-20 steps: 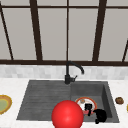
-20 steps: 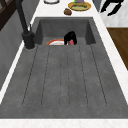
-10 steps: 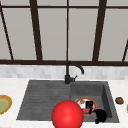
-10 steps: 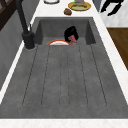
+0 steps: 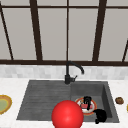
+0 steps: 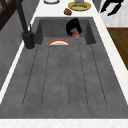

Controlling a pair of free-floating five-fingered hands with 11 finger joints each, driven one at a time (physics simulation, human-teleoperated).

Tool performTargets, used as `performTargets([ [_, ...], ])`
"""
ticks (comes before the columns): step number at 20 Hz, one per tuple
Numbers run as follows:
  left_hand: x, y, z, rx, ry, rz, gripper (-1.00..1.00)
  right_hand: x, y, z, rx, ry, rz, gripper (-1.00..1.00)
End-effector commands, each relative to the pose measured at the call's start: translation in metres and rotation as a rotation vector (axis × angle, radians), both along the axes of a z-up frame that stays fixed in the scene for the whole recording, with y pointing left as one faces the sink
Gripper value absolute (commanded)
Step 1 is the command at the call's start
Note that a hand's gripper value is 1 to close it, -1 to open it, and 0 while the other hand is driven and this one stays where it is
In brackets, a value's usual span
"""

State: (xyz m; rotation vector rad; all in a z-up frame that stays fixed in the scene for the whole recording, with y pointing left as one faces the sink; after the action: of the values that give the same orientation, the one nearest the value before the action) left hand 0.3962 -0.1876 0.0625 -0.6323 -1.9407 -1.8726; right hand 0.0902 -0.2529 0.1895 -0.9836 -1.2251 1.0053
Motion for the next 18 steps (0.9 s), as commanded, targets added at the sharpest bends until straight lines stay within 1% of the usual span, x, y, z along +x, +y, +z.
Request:
performTargets([
  [1,-0.003,0.013,0.031,-0.02,-0.002,-0.018,1.0,0.0,0.0,0.0,0.0,0.0,0.0,0.0],
  [3,-0.006,0.02,0.047,-0.02,0.0,-0.01,1.0,0.0,0.0,0.0,0.0,0.0,0.0,0.0],
  [5,-0.008,0.029,0.063,-0.014,0.0,-0.011,1.0,0.0,0.0,0.0,0.0,0.0,0.0,0.0],
  [10,-0.016,0.067,0.102,-0.02,0.005,-0.004,1.0,0.0,0.0,0.0,0.0,0.0,0.0,0.0],
  [15,-0.019,0.101,0.14,-0.01,0.0,-0.016,1.0,0.0,0.0,0.0,0.0,0.0,0.0,0.0],
  [18,-0.021,0.126,0.161,-0.011,0.002,-0.007,1.0,0.0,0.0,0.0,0.0,0.0,0.0,0.0],
])
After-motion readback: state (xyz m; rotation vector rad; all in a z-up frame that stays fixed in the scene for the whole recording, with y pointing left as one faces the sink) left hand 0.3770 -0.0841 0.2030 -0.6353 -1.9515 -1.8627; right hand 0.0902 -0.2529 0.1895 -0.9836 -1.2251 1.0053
